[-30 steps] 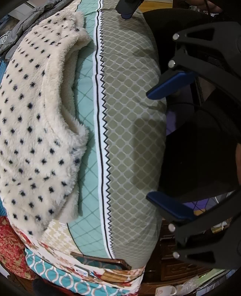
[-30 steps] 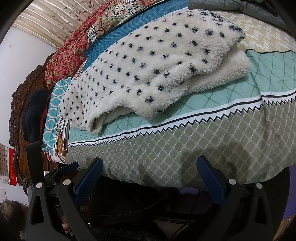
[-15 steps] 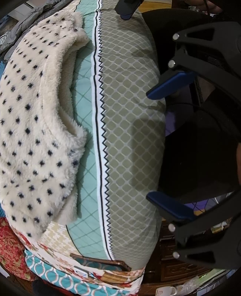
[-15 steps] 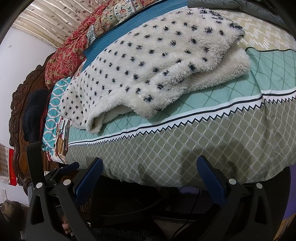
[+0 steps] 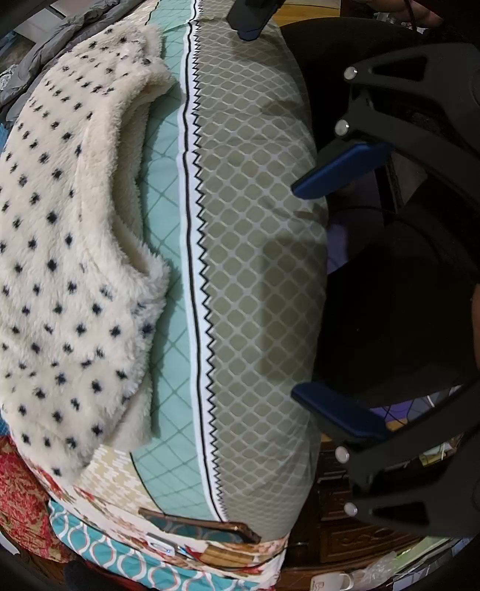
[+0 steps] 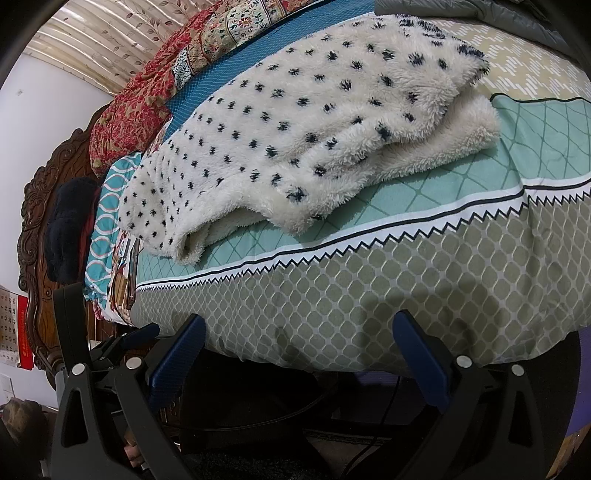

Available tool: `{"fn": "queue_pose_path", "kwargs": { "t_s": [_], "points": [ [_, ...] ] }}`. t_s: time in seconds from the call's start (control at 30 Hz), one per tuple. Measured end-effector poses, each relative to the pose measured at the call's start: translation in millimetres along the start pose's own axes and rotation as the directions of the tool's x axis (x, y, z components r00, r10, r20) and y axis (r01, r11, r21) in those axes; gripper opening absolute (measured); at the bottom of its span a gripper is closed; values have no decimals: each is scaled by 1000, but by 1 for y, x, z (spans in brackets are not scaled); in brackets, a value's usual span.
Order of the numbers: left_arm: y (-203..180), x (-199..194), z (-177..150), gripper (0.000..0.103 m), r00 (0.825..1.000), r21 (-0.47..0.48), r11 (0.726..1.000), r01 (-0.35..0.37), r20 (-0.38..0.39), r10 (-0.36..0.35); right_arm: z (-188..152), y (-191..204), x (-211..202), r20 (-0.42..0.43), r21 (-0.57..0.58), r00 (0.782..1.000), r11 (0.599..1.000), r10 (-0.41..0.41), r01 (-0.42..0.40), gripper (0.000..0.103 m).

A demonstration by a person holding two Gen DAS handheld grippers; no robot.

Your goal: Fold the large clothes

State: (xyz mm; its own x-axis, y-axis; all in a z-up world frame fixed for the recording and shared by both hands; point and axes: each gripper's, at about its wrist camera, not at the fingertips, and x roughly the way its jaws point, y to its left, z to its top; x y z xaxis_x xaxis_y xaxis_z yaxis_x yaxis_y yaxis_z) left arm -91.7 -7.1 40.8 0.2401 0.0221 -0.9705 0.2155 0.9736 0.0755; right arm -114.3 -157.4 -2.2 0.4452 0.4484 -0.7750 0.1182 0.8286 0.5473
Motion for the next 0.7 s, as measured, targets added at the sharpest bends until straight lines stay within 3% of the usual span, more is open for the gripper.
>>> {"fn": "queue_pose_path", "kwargs": {
  "t_s": [0.7],
  "points": [
    [3,2,1,96,1000,-3,1000,4,-5,-5,1,-1,1,-2,2,1000,1000,1,-1,22]
  ]
}}
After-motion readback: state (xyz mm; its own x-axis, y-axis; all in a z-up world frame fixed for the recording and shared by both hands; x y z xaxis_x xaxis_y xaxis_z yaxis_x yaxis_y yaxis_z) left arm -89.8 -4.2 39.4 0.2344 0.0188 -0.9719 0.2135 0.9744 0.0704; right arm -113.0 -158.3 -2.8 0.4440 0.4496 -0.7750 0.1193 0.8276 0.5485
